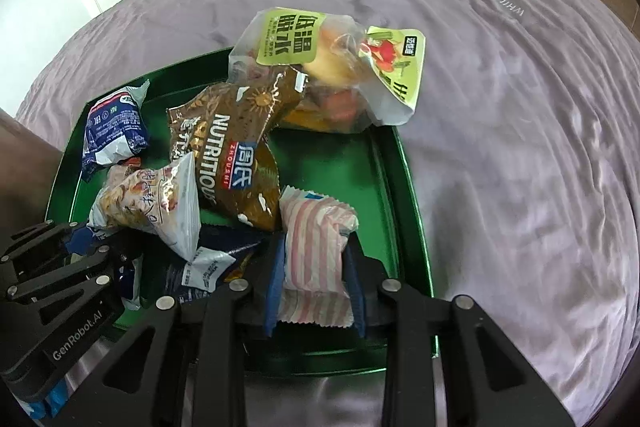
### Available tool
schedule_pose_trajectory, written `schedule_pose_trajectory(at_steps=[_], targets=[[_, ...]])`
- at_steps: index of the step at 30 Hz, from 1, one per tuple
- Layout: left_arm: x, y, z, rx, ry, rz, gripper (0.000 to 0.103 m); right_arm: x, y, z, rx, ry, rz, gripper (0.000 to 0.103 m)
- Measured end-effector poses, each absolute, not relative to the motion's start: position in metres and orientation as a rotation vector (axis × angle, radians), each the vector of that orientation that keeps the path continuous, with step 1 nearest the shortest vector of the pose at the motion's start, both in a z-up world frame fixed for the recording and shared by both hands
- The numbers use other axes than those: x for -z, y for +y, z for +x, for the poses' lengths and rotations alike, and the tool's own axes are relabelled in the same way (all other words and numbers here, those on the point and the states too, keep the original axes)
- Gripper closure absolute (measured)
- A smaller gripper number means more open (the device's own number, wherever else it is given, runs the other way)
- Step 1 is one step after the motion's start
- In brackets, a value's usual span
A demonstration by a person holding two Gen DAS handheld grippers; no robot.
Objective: Organize snacks
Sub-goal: 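Open both tools to drop the bag and pack into the tray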
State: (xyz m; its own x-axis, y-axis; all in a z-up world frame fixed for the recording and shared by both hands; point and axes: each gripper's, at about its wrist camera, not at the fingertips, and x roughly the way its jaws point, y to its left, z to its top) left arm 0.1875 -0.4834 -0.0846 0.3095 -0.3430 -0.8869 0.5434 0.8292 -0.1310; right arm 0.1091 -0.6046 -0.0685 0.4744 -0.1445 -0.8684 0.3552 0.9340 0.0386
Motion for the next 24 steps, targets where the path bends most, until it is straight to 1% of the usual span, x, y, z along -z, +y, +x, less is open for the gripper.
schedule_pose_trajectory(at_steps=[6,7,9,10,11,12,13,14,15,19,21,24], targets=[[0.084,-0.482,0.184,0.575,1.095,0.218,0.081,0.071,-0.608,0.112,0.307,1.026,0.225,0.1],[0.084,-0.481,0.184,0.572,1.094,0.219,0.079,0.071,-0.607,0.112,0.308,1.025,0.222,0.098],[0.084,-0.482,0.182,0.573,1.094,0.218,0.066,0.072,-0.606,0.111,0.316,1.024,0.212,0.076],[0.085,-0.481,0.182,0.57,1.097,0.213,0.057,0.072,-0.605,0.11,0.317,1.021,0.212,0.071],[0.085,-0.482,0.182,0.564,1.097,0.211,0.054,0.071,-0.605,0.108,0.322,1.017,0.208,0.059],[0.086,-0.482,0.182,0.554,1.094,0.213,0.053,0.07,-0.605,0.107,0.325,1.011,0.203,0.049],[0.086,-0.48,0.182,0.547,1.092,0.209,0.052,0.068,-0.604,0.105,0.328,1.002,0.197,0.043],[0.086,-0.479,0.181,0.546,1.093,0.201,0.048,0.065,-0.603,0.102,0.329,0.994,0.194,0.028],[0.086,-0.476,0.18,0.544,1.092,0.195,0.047,0.063,-0.602,0.101,0.332,0.986,0.191,0.016],[0.082,-0.471,0.177,0.539,1.07,0.175,0.042,0.05,-0.603,0.093,0.344,0.952,0.188,0.009],[0.079,-0.47,0.175,0.54,1.051,0.174,0.04,0.044,-0.604,0.091,0.349,0.934,0.189,0.003],[0.072,-0.468,0.171,0.539,1.015,0.168,0.036,0.032,-0.603,0.086,0.355,0.901,0.175,0.0]])
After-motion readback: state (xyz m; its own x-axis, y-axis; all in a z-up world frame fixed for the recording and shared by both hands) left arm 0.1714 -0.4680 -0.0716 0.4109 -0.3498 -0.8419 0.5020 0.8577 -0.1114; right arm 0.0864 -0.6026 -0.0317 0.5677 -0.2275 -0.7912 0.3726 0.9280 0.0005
